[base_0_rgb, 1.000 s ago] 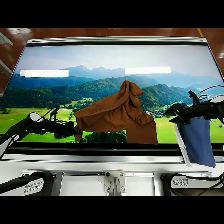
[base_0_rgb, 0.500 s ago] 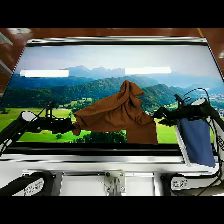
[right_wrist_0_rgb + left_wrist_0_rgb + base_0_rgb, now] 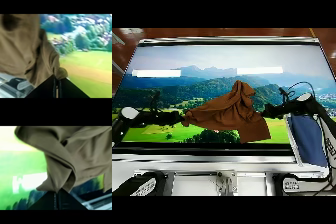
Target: Fold the shirts.
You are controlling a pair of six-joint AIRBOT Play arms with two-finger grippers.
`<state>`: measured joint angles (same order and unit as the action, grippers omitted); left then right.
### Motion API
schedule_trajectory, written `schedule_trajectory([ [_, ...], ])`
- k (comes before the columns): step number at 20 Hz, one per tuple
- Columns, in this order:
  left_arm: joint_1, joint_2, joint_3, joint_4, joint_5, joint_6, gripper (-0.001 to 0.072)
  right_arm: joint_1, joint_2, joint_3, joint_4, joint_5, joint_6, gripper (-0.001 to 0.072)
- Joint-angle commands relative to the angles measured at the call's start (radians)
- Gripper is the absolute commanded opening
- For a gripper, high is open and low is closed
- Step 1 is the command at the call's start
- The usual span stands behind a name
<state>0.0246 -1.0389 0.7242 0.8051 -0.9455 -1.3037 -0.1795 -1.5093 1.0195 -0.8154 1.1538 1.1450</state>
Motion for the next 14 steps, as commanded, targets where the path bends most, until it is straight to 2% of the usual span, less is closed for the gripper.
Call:
schedule_trajectory([
  [1,0.002,0.116,0.194,-0.002,0.004,0.025,0.0036,-0.017,0.180,0.122,0.043,0.071,-0.051,0.0058],
  [4,0.002,0.263,0.479,-0.002,0.071,0.036,0.0037,-0.060,0.402,0.342,0.107,0.039,-0.036,0.0057],
  [7,0.002,0.389,0.706,-0.001,0.233,0.035,0.0037,-0.095,0.594,0.571,0.089,-0.115,0.016,0.0057],
  [9,0.002,0.460,0.788,-0.001,0.290,0.035,0.0036,-0.095,0.685,0.683,0.052,-0.196,0.065,0.0057],
  [11,0.002,0.522,0.800,0.000,0.282,0.035,0.0037,-0.095,0.747,0.753,0.015,-0.212,0.117,0.0058],
  [14,0.002,0.579,0.800,0.092,0.141,0.031,0.0036,-0.095,0.820,0.776,-0.109,-0.185,0.200,0.0057],
])
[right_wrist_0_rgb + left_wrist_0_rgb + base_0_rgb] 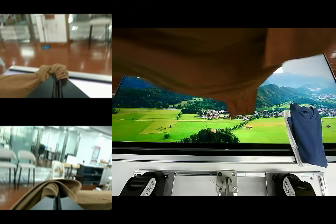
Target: Fold the shirts.
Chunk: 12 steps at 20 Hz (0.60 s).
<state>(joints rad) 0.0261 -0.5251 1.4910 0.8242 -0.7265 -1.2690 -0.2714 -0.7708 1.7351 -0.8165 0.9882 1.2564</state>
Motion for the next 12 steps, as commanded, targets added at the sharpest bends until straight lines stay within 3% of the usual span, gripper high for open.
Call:
schedule_trajectory([
  [1,0.000,0.074,0.033,0.130,-0.142,-0.045,0.0036,-0.003,0.095,0.060,-0.161,0.017,0.111,0.0057],
  [4,0.000,0.074,0.026,0.307,-0.355,-0.186,0.0036,-0.003,0.095,0.060,-0.271,0.140,0.147,0.0057],
  [7,0.000,0.074,-0.062,0.412,-0.542,-0.281,0.0036,-0.003,0.034,0.060,-0.266,0.217,0.158,0.0057],
  [9,0.000,0.074,-0.178,0.415,-0.603,-0.330,0.0037,-0.003,-0.054,0.060,-0.258,0.321,0.161,0.0057],
  [12,0.000,0.069,-0.404,0.419,-0.594,-0.382,0.0036,0.006,-0.244,0.053,-0.268,0.452,0.172,0.0057],
])
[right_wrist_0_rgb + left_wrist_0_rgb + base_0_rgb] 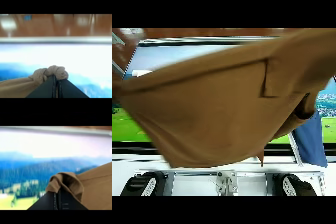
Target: Fold the shirts.
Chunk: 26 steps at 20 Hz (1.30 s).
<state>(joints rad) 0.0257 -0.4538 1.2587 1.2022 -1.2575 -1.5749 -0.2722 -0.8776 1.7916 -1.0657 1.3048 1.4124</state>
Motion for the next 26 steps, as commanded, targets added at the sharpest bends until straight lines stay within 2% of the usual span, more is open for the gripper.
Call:
schedule_trajectory([
  [1,0.001,-0.011,-0.244,0.045,-0.034,-0.091,0.0036,0.024,-0.207,-0.019,-0.032,0.121,0.016,0.0057],
  [3,0.001,-0.050,-0.370,0.057,0.086,-0.114,0.0036,0.093,-0.349,-0.057,-0.062,0.023,0.018,0.0057],
  [5,0.001,-0.132,-0.441,0.063,0.276,-0.133,0.0037,0.178,-0.504,-0.071,-0.066,-0.128,0.017,0.0057],
  [8,0.001,-0.322,-0.446,0.055,0.556,-0.132,0.0037,0.276,-0.697,-0.071,-0.055,-0.426,0.024,0.0058],
  [10,0.001,-0.445,-0.446,0.051,0.698,-0.133,0.0037,0.314,-0.777,-0.071,-0.042,-0.573,0.025,0.0057],
  [13,-0.002,-0.623,-0.446,-0.015,0.751,-0.133,0.0037,0.349,-0.864,-0.072,-0.042,-0.589,0.031,0.0058],
  [17,-0.011,-0.781,-0.446,-0.126,0.669,-0.132,0.0038,0.365,-0.929,-0.071,-0.044,-0.439,0.035,0.0058],
  [18,-0.011,-0.786,-0.446,-0.125,0.649,-0.132,0.0041,0.360,-0.924,-0.071,-0.043,-0.424,0.035,0.0091],
  [19,-0.003,-0.782,-0.444,-0.126,0.624,-0.120,0.0132,0.350,-0.909,-0.070,-0.043,-0.403,0.034,0.0261],
  [20,0.015,-0.776,-0.429,-0.125,0.567,-0.096,0.0323,0.333,-0.888,-0.062,-0.049,-0.370,0.025,0.0531],
  [21,0.045,-0.773,-0.404,-0.117,0.485,-0.072,0.0473,0.311,-0.864,-0.052,-0.068,-0.328,0.005,0.0603],
  [22,0.089,-0.772,-0.369,-0.098,0.372,-0.056,0.0512,0.281,-0.829,-0.043,-0.115,-0.274,-0.019,0.0603],
  [24,0.194,-0.771,-0.307,-0.018,0.118,-0.045,0.0511,0.213,-0.752,-0.042,-0.269,-0.156,-0.034,0.0599],
  [26,0.291,-0.757,-0.317,-0.006,-0.091,0.071,0.0537,0.116,-0.703,-0.043,-0.396,0.035,-0.032,0.0599],
])
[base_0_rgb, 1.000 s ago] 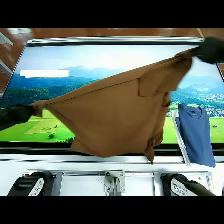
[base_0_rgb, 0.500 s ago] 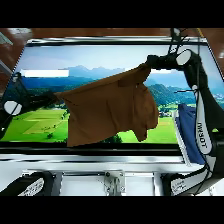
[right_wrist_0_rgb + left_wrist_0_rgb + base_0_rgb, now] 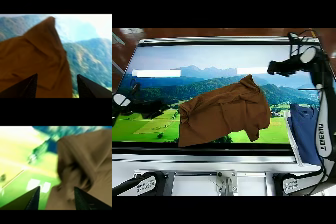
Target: Fold the shirts.
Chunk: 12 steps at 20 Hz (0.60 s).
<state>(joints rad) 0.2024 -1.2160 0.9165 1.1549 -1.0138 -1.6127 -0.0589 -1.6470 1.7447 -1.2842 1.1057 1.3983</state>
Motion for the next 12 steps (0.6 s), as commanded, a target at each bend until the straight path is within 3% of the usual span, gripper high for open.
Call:
schedule_trajectory([
  [1,0.149,0.013,-0.008,0.041,-0.412,0.149,0.0617,-0.152,0.067,0.003,-0.158,0.330,-0.037,0.0599],
  [3,0.183,0.032,-0.122,0.016,-0.446,0.175,0.0720,-0.275,0.068,-0.059,0.002,0.414,-0.045,0.0599],
  [6,0.182,0.038,-0.316,-0.159,-0.346,0.252,0.0719,-0.398,0.068,-0.220,0.279,0.419,-0.046,0.0626],
  [9,0.169,0.037,-0.445,-0.268,-0.190,0.282,0.0719,-0.415,0.068,-0.331,0.318,0.383,-0.061,0.0635],
  [12,0.137,0.029,-0.491,-0.284,-0.137,0.282,0.0719,-0.407,0.068,-0.364,0.315,0.330,-0.061,0.0635],
])
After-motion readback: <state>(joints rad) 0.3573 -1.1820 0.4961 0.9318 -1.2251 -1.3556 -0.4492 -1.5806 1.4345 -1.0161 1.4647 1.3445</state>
